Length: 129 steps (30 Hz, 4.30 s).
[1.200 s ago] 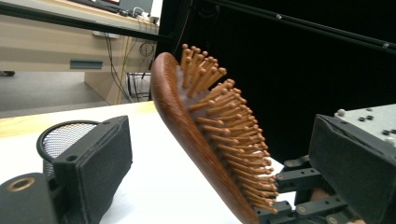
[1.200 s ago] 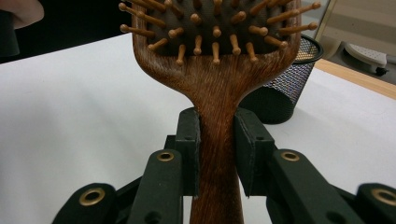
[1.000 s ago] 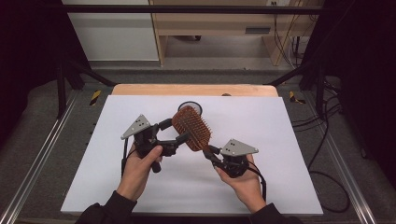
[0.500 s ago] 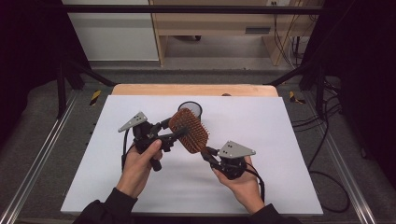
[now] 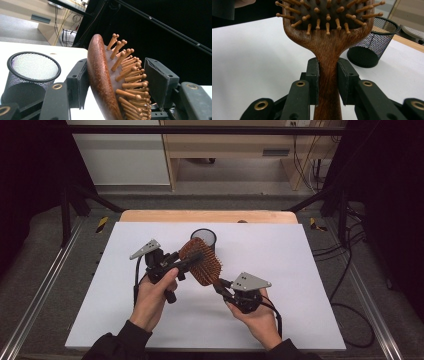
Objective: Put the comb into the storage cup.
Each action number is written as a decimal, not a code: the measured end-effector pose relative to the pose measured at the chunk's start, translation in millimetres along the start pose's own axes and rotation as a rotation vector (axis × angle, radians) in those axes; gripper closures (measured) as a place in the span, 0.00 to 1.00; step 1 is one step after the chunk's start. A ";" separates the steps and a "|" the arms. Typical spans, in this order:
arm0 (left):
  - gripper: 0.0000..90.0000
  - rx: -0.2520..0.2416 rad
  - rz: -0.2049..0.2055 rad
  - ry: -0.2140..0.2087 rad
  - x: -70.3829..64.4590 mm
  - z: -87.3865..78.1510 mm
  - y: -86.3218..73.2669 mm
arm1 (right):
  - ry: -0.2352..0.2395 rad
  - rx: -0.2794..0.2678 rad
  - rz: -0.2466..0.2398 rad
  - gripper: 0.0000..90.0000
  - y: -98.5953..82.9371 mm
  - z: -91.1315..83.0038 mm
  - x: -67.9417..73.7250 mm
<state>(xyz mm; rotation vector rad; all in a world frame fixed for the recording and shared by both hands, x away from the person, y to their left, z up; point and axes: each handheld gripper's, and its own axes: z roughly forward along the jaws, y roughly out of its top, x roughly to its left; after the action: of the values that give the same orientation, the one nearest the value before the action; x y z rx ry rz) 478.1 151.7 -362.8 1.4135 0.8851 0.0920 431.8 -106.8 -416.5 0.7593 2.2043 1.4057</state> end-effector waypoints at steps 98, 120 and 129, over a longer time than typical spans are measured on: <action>0.58 -0.062 -0.007 0.067 4.2 0.0 46.3 | -0.102 -0.149 0.130 0.15 -31.3 -30.7 -47.6; 0.58 -0.101 0.043 0.112 12.0 14.9 85.0 | -0.245 -0.163 0.163 0.06 -57.4 -73.1 -70.1; 0.58 -0.140 0.041 0.117 14.5 20.7 101.0 | -0.276 -0.161 0.168 0.05 -69.6 -96.7 -73.0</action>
<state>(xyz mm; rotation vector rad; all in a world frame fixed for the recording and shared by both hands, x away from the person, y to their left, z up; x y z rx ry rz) 544.3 164.0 -283.3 1.3057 0.9277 0.2648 413.6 -243.8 -437.2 1.0310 1.8315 1.4386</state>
